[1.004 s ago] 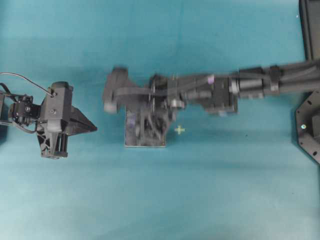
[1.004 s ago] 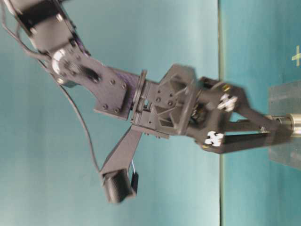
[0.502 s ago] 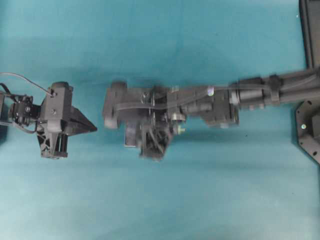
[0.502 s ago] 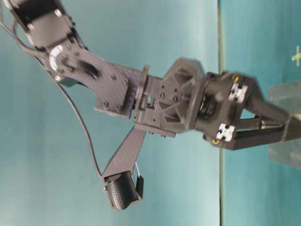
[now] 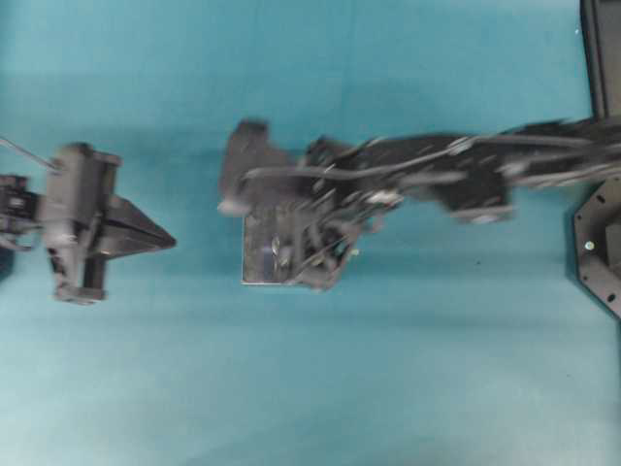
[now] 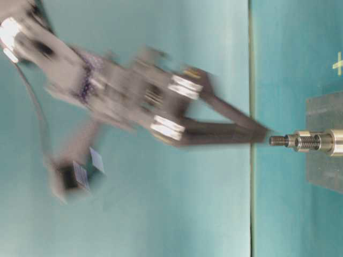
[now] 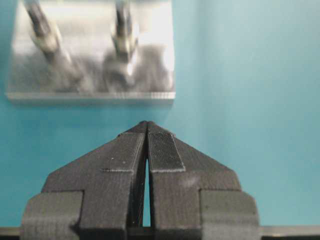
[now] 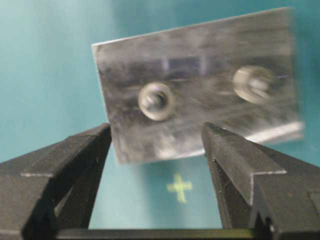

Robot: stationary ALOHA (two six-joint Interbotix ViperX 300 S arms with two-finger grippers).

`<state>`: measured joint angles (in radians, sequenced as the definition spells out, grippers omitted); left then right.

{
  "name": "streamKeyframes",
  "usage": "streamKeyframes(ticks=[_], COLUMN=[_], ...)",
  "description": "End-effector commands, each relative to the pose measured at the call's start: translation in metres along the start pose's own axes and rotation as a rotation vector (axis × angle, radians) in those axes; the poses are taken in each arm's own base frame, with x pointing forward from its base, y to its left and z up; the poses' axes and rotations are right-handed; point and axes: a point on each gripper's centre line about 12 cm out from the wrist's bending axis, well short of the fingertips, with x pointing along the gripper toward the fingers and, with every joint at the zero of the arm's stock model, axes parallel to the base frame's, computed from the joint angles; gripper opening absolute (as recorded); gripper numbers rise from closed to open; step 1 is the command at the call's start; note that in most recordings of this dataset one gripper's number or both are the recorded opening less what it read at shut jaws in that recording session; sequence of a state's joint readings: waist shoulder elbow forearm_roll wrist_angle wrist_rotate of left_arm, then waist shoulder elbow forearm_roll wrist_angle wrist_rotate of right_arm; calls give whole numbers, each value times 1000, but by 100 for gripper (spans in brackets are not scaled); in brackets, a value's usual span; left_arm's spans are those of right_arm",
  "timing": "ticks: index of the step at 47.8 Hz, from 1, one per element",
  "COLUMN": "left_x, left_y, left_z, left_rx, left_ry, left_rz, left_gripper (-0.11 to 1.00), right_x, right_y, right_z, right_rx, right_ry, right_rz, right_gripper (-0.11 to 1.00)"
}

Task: Insert the washer onto the shaft.

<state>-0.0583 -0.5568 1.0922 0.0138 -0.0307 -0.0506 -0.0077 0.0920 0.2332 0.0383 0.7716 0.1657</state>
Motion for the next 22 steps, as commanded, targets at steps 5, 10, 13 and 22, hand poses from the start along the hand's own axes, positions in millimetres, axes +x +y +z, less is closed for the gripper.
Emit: streamKeyframes(ticks=[5,10,13,22], left_x=[-25,-36,-41,-57], left_y=[-3,-3,-3,-5], left_z=[17,14,11,12], left_rx=[-5,-18,-23,-42], left_ry=[-112,-121,-114,-166], left_rz=[-13,-15,-17,-29], left_gripper=[0,0,0,0], right_x=[-45,-56,-60,-62], right_y=[0,-2,-3,-6], right_z=[-2,-14,-21,-48], right_rx=[-15,-17,-11,-1], right_ry=[-152,-245,-296,-385], right_rz=[19,33,44,67], right_gripper=[74,66,59,49])
